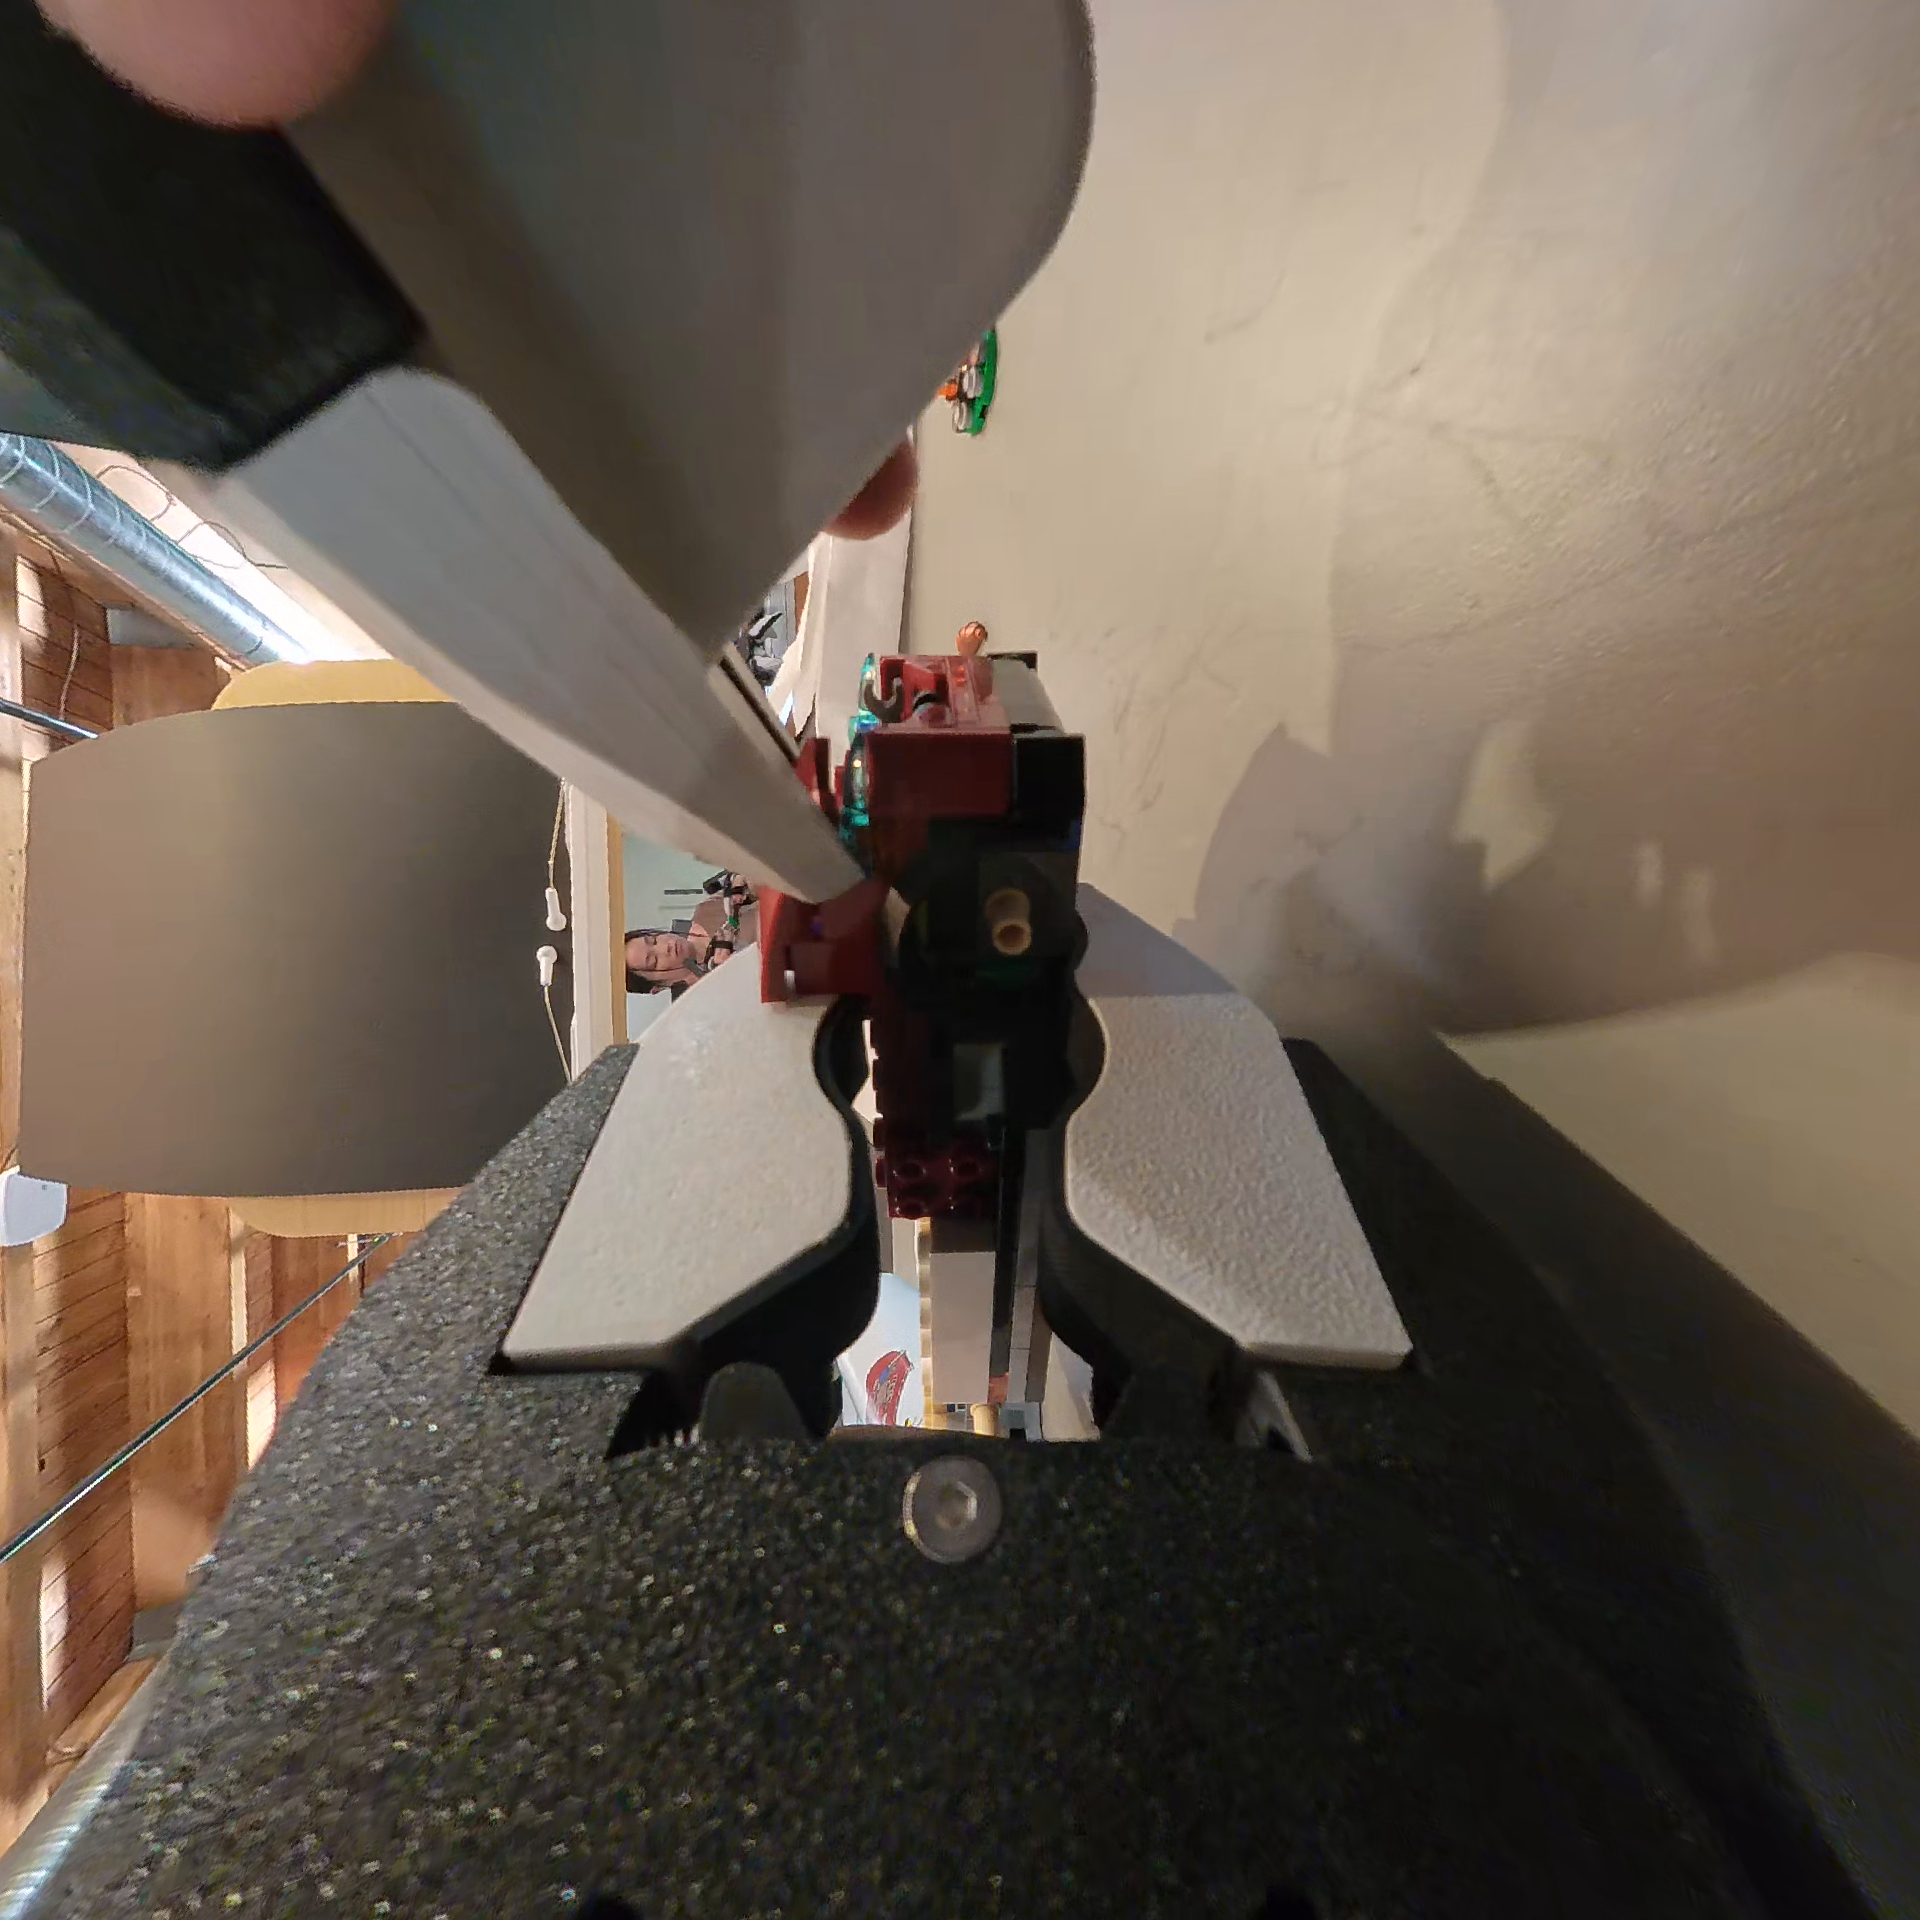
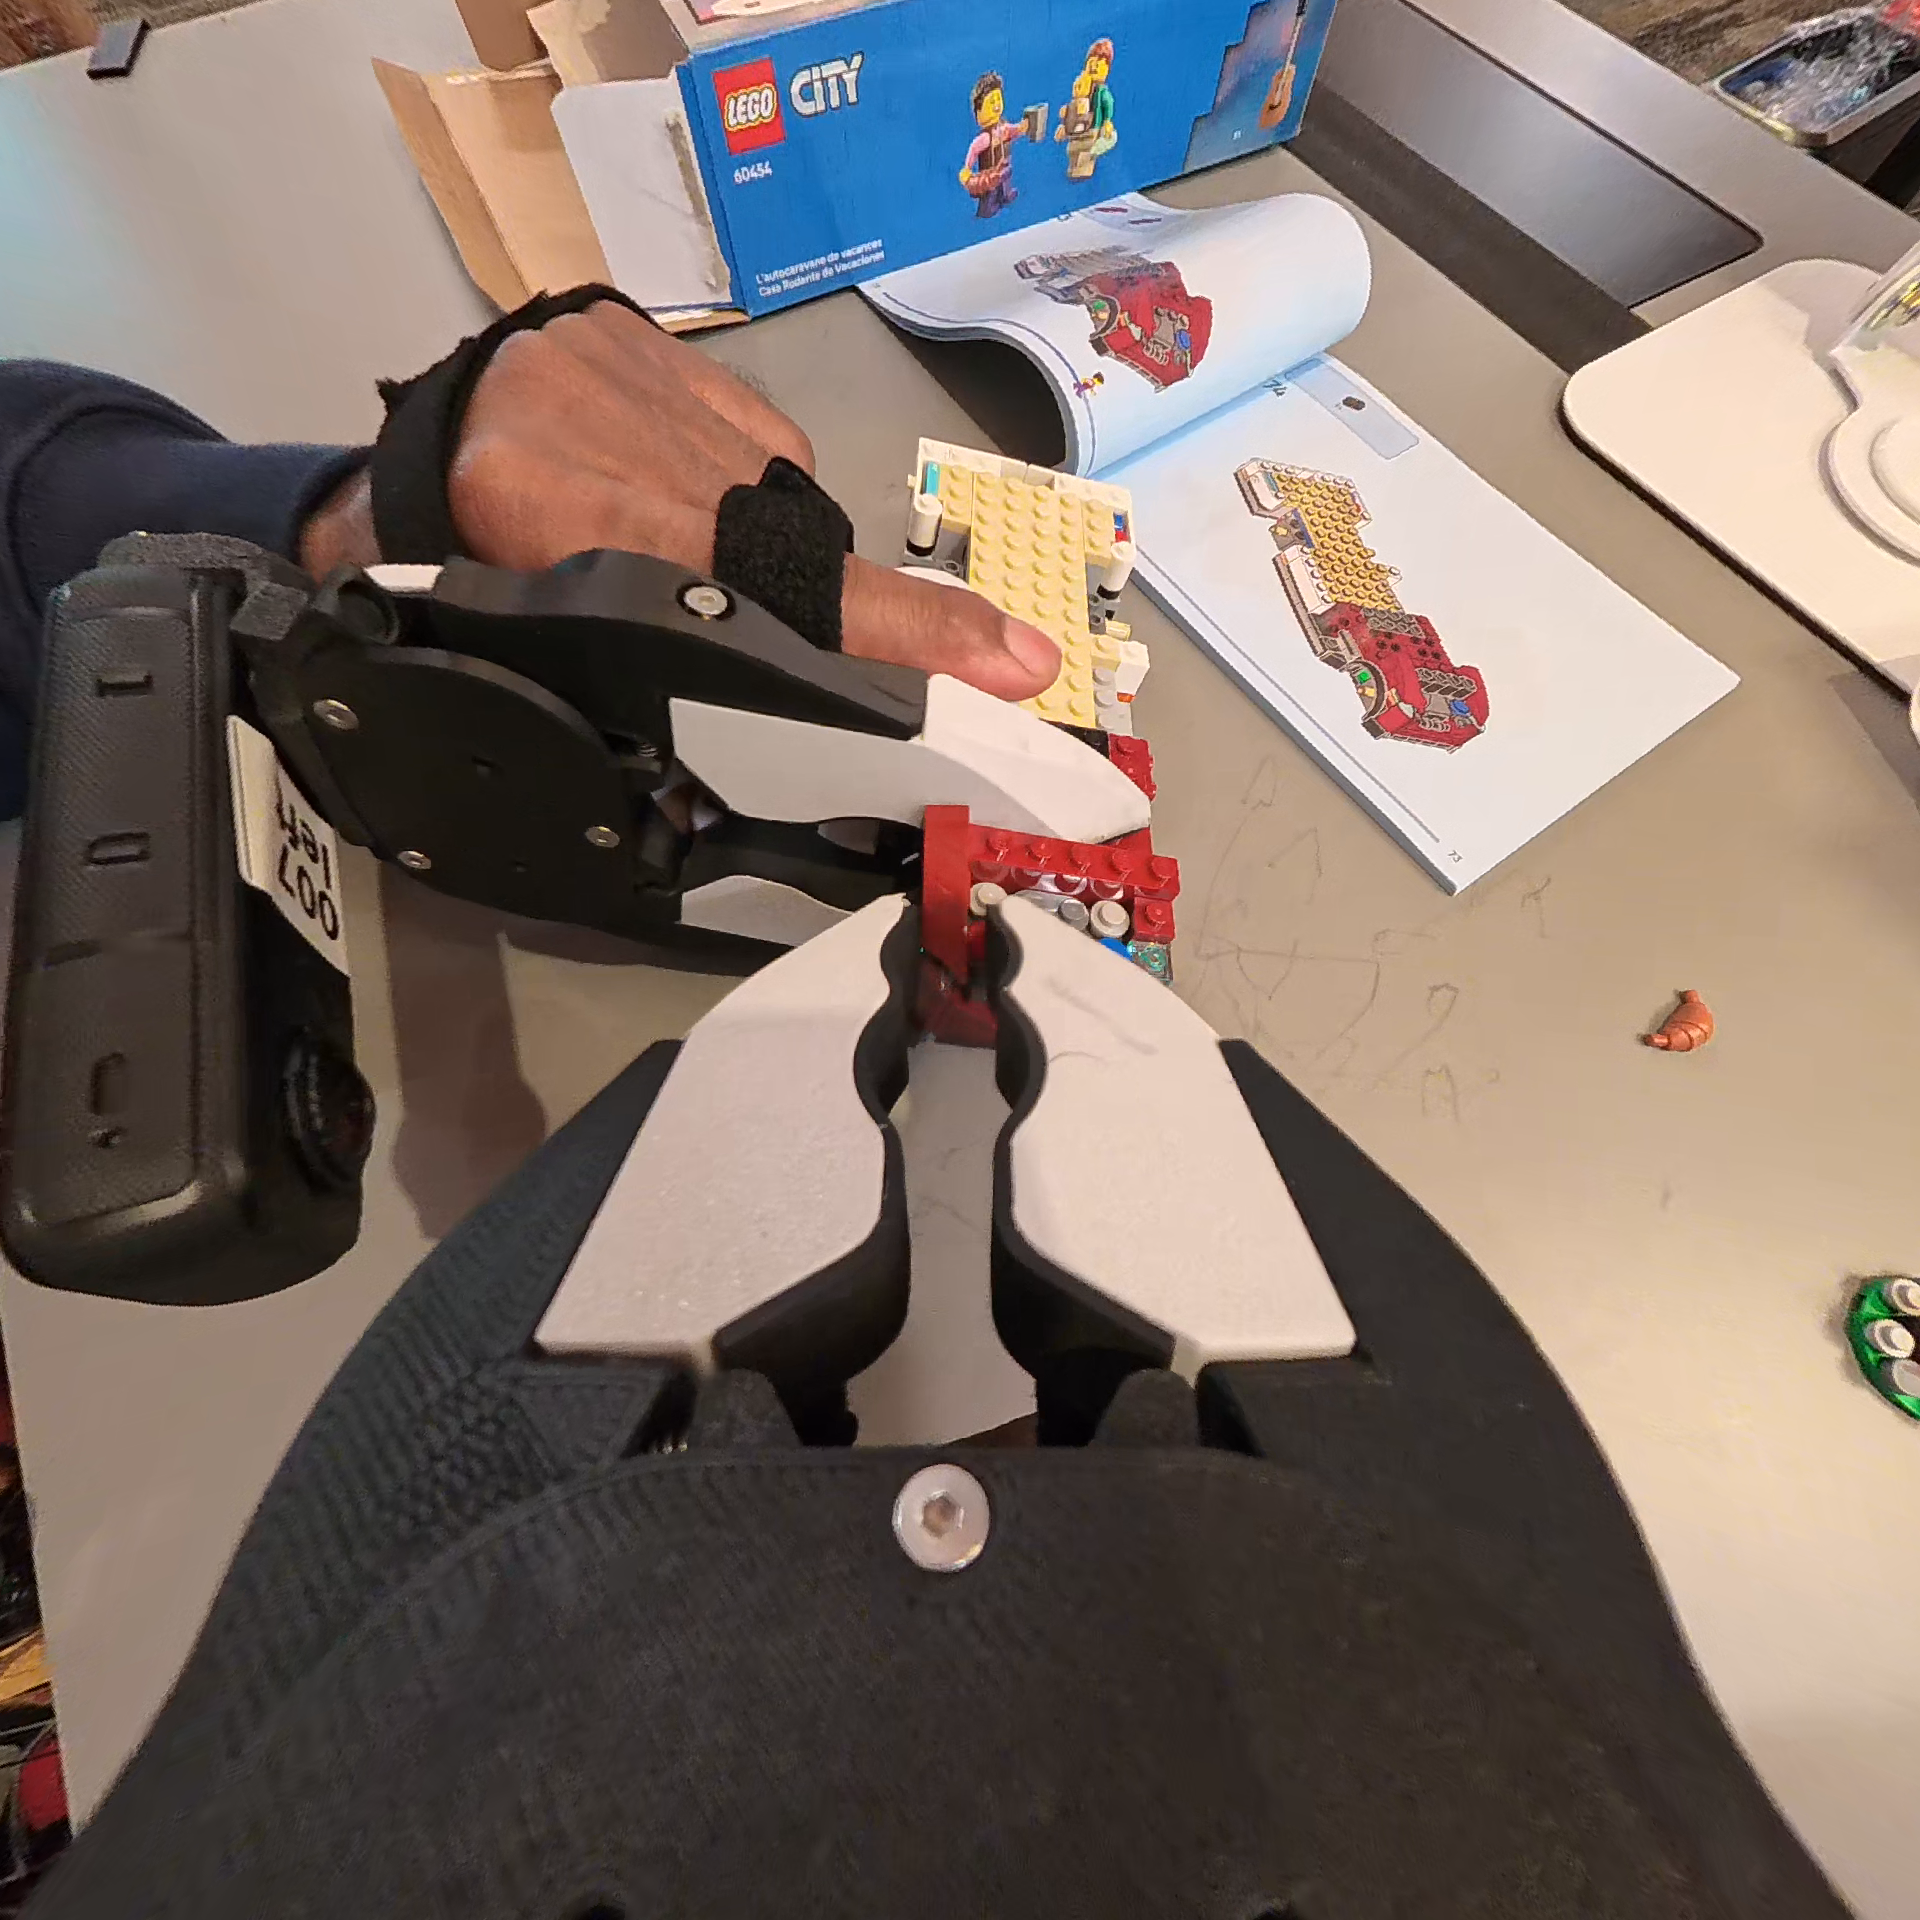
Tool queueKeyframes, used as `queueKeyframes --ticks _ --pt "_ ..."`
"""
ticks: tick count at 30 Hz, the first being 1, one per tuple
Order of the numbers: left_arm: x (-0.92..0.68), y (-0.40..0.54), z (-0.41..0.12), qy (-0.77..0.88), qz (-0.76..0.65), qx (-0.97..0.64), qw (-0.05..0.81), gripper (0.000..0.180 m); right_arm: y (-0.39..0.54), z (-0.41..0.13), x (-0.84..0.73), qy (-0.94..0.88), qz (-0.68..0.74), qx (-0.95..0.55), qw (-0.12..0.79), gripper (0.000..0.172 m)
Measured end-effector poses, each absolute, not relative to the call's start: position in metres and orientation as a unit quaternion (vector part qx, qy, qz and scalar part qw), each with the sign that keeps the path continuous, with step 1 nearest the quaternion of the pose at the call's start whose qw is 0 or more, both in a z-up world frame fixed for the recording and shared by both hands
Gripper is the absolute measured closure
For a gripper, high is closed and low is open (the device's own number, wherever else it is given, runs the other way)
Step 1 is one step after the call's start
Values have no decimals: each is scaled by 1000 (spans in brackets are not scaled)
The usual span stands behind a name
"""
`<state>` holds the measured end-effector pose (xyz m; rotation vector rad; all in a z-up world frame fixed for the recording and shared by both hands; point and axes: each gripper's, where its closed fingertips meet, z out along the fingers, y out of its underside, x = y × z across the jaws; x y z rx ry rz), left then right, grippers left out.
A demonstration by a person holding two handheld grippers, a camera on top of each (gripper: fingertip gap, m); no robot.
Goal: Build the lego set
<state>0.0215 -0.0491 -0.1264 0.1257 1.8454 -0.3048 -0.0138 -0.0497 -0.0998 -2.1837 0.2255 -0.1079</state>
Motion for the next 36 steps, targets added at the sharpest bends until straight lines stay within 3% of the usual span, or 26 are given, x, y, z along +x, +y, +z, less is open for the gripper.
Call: queueKeyframes --ticks 9,19,27,36 --pt "24 -49 -127 796 -135 48 587 148 -49 -88 -18 34 -81 -869 487 149" --pt "27 -49 -126 798 -135 47 586 148 -52 -89 -32 -266 -372 -767 451 125" --pt "27 -51 -125 797 -136 51 586 148 -47 -97 -36 -334 -391 -738 437 114" --pt "26 -52 -123 795 -136 57 588 148 -45 -105 -26 -359 -431 -723 404 117"
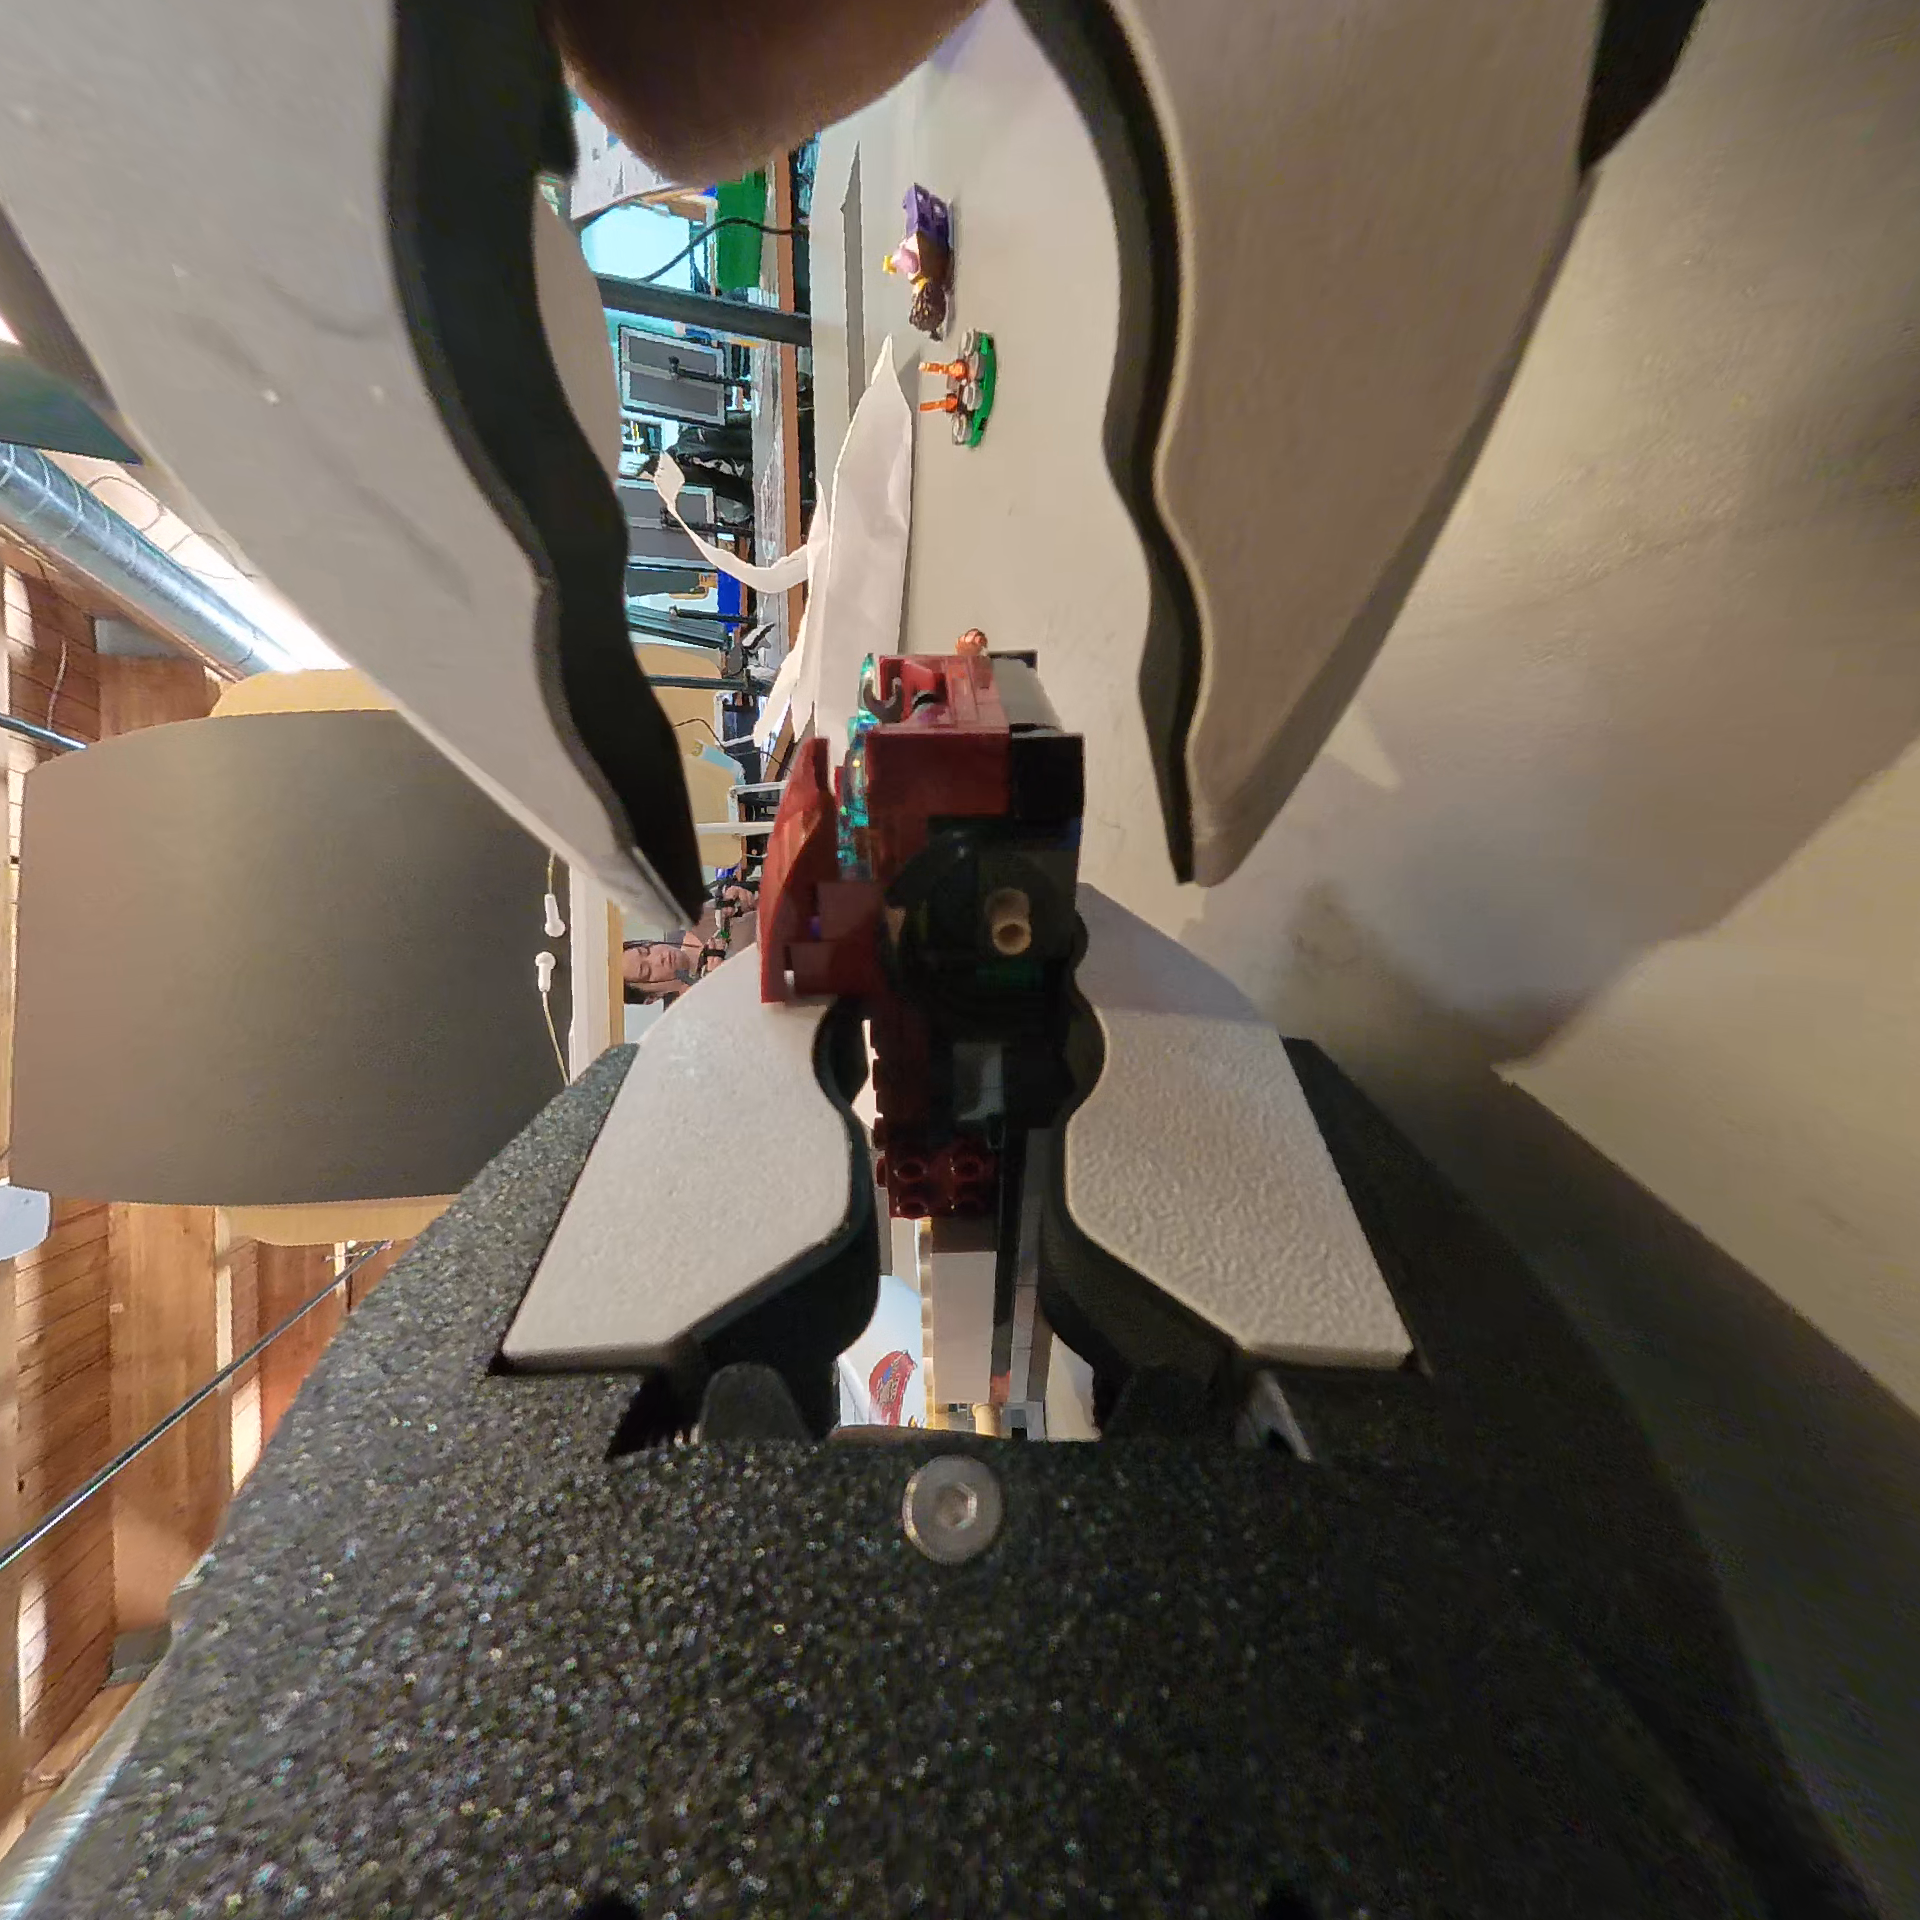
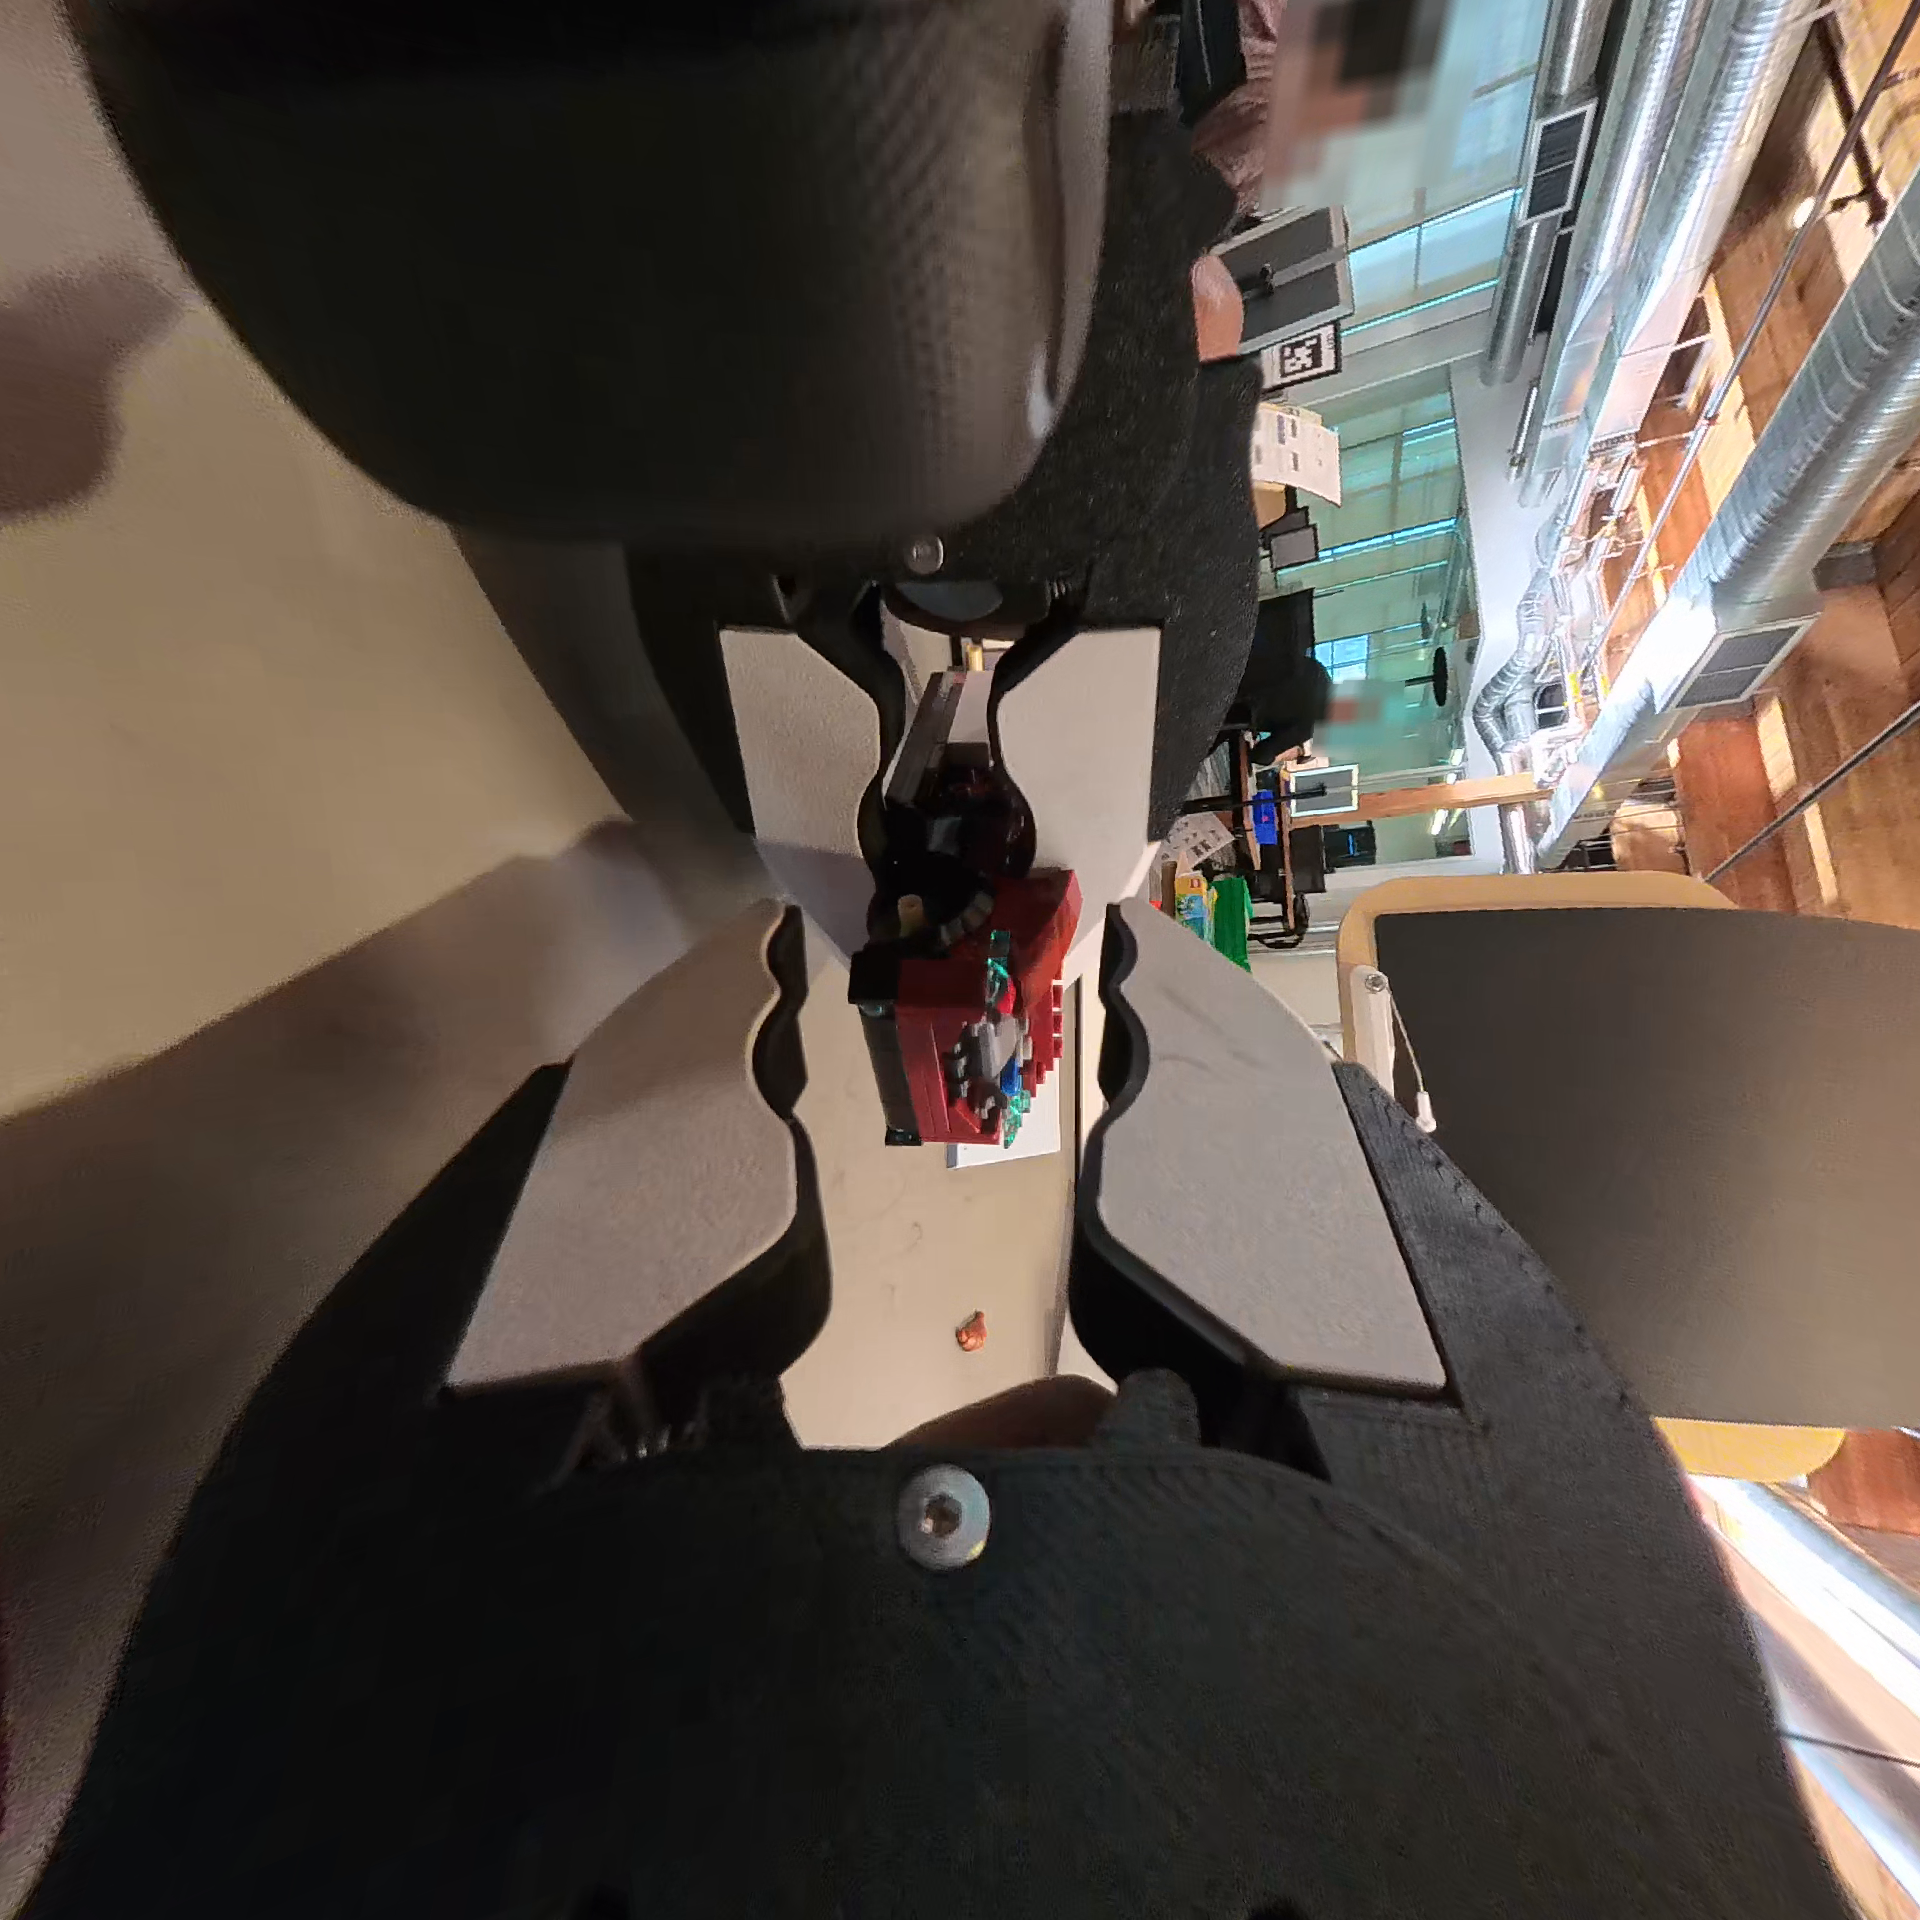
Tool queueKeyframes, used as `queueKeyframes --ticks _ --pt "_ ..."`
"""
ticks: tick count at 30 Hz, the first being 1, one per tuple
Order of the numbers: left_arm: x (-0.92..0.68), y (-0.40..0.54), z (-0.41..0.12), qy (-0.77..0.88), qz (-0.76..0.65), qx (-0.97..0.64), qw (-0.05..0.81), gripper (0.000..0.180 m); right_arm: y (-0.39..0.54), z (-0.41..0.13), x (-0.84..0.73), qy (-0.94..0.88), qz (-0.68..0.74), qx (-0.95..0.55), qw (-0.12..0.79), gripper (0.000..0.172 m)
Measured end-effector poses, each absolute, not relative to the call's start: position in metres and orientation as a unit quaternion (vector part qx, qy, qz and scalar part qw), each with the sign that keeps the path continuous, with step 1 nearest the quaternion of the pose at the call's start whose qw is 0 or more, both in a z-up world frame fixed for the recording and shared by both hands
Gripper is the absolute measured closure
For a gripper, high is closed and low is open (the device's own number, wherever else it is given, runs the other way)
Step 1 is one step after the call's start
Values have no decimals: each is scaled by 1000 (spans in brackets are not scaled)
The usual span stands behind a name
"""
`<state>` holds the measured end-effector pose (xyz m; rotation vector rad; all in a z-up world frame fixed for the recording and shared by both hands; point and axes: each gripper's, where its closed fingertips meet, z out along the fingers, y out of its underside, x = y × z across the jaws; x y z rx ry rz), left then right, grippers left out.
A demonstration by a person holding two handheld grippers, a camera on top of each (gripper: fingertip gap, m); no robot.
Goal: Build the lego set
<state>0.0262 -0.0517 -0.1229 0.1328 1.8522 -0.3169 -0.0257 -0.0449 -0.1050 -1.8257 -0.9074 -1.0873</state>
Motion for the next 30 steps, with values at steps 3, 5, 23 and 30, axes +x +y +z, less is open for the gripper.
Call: queueKeyframes --ticks 3,5,23,30 --pt "26 -52 -123 795 -136 58 588 148 -45 -108 -23 -360 -433 -725 397 121" --pt "26 -52 -123 794 -137 59 589 148 -46 -110 -21 -360 -436 -726 391 122" --pt "26 -52 -123 801 -135 46 581 148 -44 -105 -16 -360 -484 -704 376 130" --pt "26 -50 -121 802 -131 41 581 149 -43 -102 -15 -360 -493 -700 371 131"
